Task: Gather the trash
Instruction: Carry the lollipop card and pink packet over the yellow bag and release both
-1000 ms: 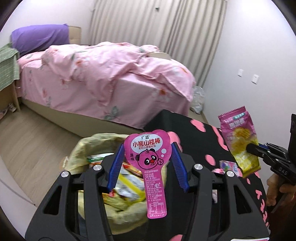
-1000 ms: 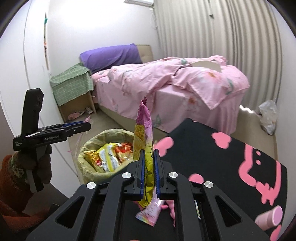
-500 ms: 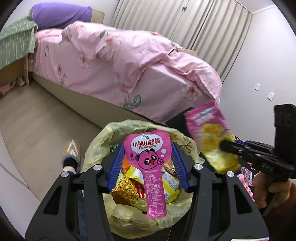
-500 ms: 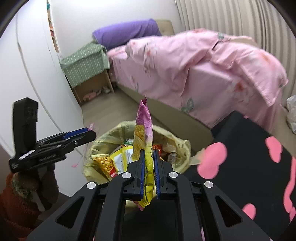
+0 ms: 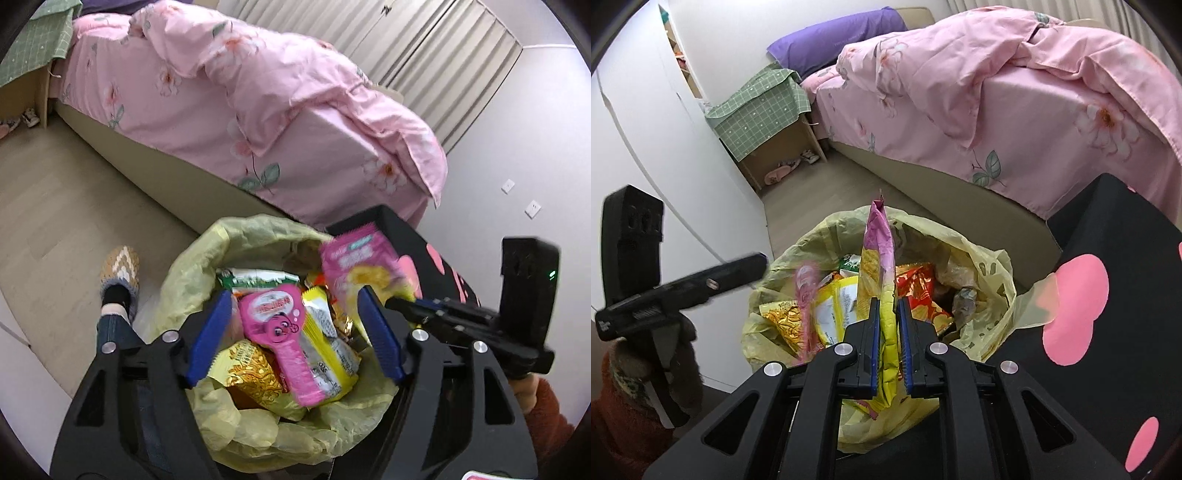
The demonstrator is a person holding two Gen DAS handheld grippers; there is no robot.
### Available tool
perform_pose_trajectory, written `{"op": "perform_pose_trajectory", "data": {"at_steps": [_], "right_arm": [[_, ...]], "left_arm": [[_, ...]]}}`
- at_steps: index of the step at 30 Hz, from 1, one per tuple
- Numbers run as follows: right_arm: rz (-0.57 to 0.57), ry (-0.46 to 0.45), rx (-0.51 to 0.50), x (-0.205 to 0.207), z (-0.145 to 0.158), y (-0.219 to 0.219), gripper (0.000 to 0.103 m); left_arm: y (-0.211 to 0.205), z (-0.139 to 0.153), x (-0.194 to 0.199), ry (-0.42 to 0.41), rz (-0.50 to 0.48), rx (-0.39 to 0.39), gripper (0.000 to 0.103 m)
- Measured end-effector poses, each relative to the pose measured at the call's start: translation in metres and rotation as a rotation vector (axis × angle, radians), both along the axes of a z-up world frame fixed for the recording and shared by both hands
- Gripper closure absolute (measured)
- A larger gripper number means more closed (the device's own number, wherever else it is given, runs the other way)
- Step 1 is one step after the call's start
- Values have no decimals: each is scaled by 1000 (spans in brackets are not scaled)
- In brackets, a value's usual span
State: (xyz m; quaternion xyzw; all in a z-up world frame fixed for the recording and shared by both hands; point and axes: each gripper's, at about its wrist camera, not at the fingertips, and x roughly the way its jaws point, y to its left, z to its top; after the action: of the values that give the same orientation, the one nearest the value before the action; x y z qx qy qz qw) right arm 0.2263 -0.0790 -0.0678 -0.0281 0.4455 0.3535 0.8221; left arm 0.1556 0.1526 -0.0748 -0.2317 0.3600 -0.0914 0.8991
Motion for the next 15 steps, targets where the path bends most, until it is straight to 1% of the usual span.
{"op": "perform_pose_trajectory", "data": {"at_steps": [1,3,4,7,9,12,13,15], "right_arm": [[-4,4,-5,0,-1,-1,86],[-6,1,1,-1,1,-1,65],[-7,-6,12,-2,2,-3,62],[-41,-41,17,-8,9,-14,62],[-67,-57,36,-12,16,-28,62],[-104,-87,55,-22,29,-59,62],[-131,-111,49,-30,35,-77,62],[-167,-134,46,-40,43,-100,62]], "left_arm": [[3,4,-3,-7,19,4,33],[8,13,-9,-22,65,7,31],[10,17,-10,-27,79,7,31],[14,32,-18,-53,134,17,31],[12,41,-23,-70,147,32,30],[-1,53,-27,-91,133,63,30],[-6,55,-27,-94,123,71,30],[-20,56,-26,-94,90,78,30]]}}
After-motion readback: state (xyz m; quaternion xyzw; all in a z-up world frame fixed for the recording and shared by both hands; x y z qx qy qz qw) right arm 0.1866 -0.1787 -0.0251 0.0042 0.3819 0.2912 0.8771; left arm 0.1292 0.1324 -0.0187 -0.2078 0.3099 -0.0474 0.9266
